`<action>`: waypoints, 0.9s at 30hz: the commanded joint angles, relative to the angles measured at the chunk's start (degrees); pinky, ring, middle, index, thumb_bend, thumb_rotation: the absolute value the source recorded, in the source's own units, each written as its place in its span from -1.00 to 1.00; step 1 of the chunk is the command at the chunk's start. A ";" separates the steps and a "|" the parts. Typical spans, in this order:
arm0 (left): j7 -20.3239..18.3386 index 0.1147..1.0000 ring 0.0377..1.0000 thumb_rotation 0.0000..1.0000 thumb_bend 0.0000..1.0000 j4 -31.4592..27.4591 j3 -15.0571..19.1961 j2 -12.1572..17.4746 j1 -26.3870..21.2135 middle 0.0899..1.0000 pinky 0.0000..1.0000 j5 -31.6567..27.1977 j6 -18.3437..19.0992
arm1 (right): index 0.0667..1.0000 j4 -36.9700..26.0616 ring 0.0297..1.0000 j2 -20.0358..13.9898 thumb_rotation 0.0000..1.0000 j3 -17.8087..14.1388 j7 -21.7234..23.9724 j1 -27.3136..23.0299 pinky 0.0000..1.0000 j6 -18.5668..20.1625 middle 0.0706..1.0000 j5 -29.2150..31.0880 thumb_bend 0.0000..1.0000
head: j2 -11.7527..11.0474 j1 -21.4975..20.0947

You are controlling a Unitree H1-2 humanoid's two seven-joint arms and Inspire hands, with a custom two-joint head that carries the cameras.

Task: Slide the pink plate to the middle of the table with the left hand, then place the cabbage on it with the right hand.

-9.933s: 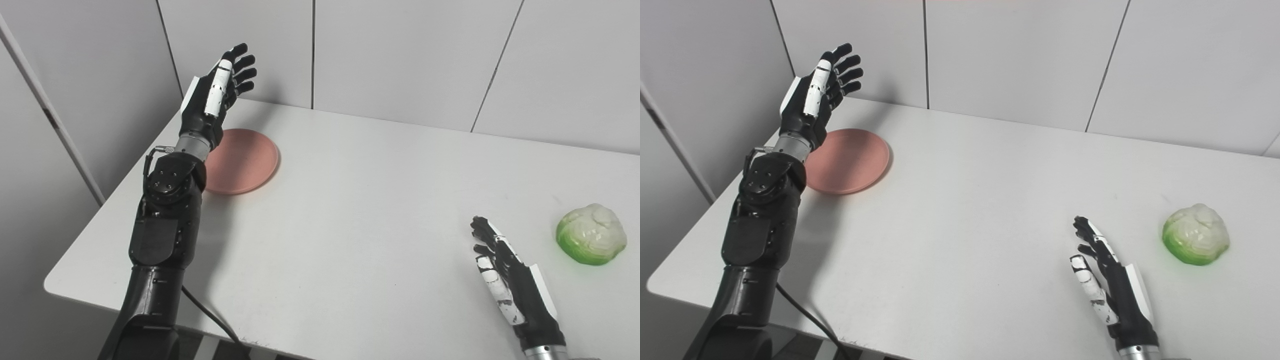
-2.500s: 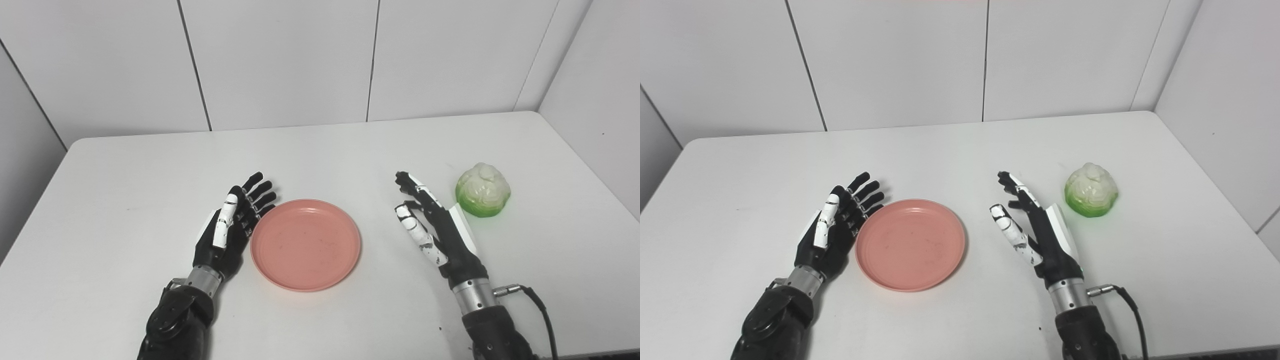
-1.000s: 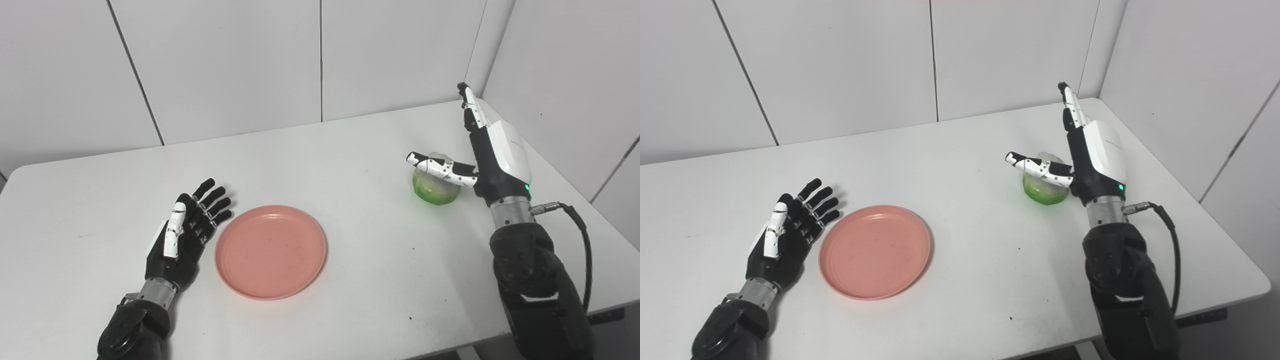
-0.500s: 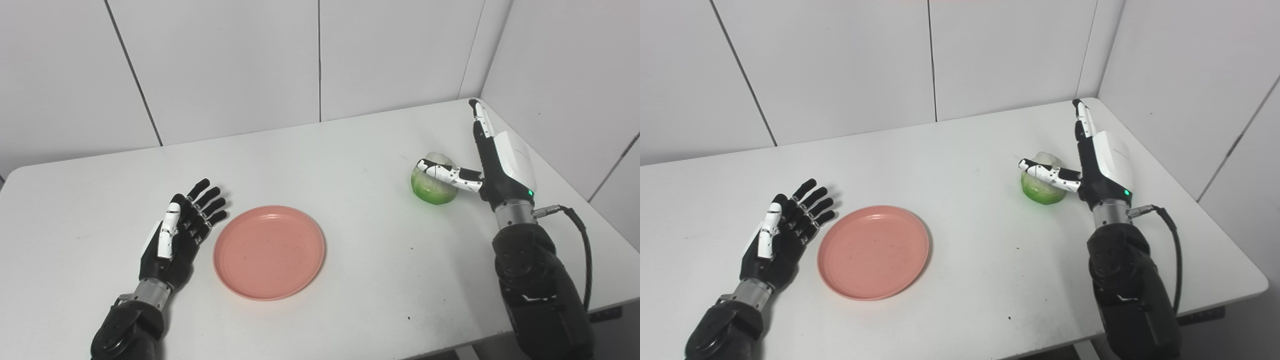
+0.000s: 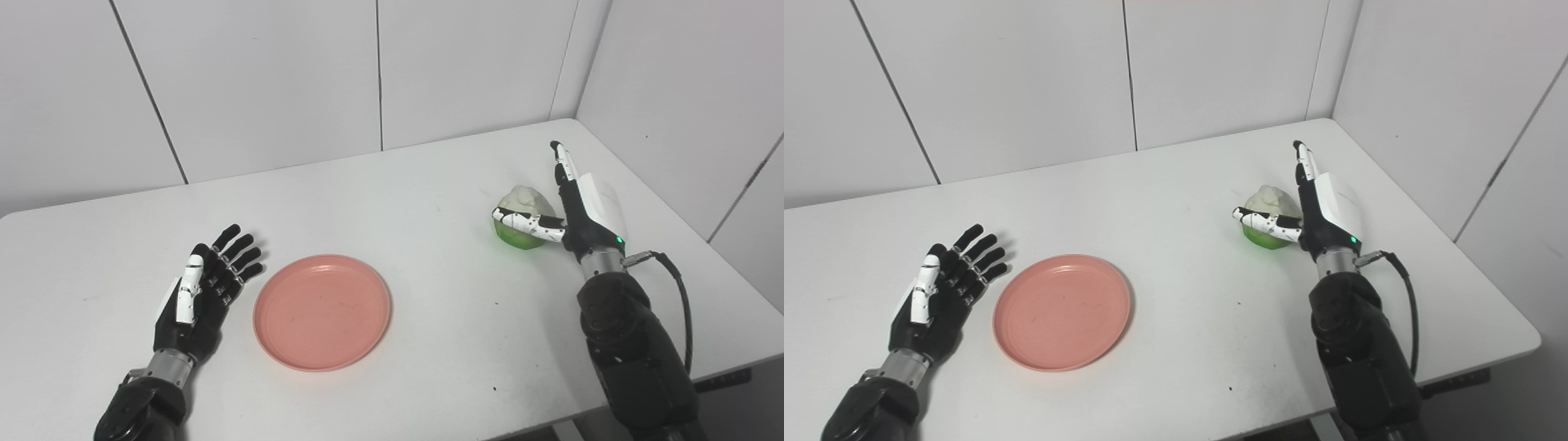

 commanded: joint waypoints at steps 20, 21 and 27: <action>0.80 0.67 0.70 1.00 -0.04 1.01 0.27 1.47 3.61 0.72 0.68 -0.10 4.76 | 1.00 6.32 0.82 -1.16 0.12 1.42 -5.24 -5.31 0.54 -0.11 0.95 -0.01 1.00 | 1.11 -0.78; 0.76 0.67 0.70 1.00 -0.04 0.90 0.27 1.49 3.65 0.72 0.68 -0.14 4.78 | 1.00 6.28 0.82 -1.20 0.13 1.44 -5.21 -5.33 0.54 0.23 0.95 -0.05 1.00 | 1.20 -0.84; 0.54 0.68 0.71 1.00 -0.02 1.10 0.25 1.63 3.68 0.73 0.69 -0.18 4.49 | 1.00 6.29 0.82 -1.66 0.09 1.24 -4.74 -5.32 0.50 1.53 0.97 0.44 1.00 | 1.31 -0.93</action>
